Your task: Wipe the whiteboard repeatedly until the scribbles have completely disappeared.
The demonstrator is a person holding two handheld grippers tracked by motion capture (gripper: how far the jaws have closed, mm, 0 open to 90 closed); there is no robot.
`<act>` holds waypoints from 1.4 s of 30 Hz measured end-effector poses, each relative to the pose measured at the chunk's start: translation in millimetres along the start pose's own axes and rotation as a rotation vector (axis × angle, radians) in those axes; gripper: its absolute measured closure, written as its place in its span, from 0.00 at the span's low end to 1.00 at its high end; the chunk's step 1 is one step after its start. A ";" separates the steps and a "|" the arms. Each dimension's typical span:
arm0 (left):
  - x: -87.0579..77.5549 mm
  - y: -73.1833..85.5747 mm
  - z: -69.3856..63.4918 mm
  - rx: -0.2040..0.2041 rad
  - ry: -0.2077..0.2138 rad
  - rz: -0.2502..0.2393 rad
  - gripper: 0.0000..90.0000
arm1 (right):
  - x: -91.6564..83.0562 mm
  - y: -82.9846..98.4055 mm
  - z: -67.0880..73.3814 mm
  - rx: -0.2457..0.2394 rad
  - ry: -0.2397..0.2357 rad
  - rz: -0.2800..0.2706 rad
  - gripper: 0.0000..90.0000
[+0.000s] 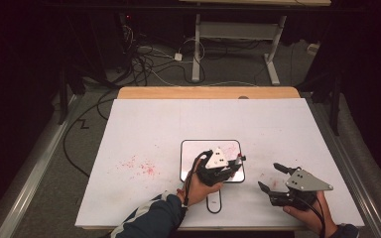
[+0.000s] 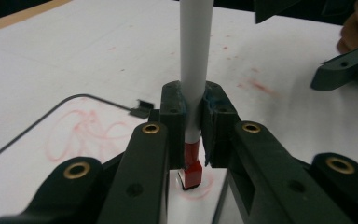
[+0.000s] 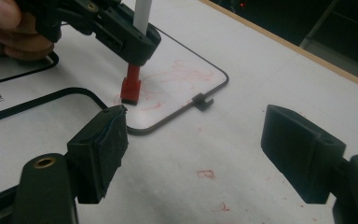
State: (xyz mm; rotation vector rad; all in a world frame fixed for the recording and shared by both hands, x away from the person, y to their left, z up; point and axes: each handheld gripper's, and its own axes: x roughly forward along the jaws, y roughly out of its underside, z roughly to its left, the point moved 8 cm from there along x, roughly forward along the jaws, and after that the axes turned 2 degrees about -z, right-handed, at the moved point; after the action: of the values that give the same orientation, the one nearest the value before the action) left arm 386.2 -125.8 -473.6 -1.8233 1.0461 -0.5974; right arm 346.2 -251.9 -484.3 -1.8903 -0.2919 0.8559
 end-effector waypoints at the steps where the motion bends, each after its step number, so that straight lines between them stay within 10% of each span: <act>1: -1.8 -0.7 1.5 -0.006 -0.004 0.000 0.87 | 0.1 0.5 -0.1 -0.003 0.001 0.003 0.26; 10: -0.8 12.8 -21.8 0.019 0.030 0.006 0.87 | -0.1 0.0 -0.3 -0.007 0.000 0.003 0.26; 23: -21.2 -2.1 15.0 0.006 -0.067 -0.021 0.87 | -1.8 -0.5 -0.6 -0.013 0.003 0.004 0.26; 34: 20.7 13.9 -20.4 0.017 -0.012 0.004 0.87 | 0.4 -0.6 0.6 -0.020 -0.008 0.010 0.26; 42: 25.0 -1.0 7.2 0.037 -0.092 0.007 0.87 | -2.5 1.1 -0.1 -0.026 -0.007 0.015 0.26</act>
State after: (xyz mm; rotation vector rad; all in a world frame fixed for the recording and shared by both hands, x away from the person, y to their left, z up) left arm 405.0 -143.5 -476.8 -1.7974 0.9733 -0.5206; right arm 344.3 -253.9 -484.1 -1.9155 -0.2951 0.8727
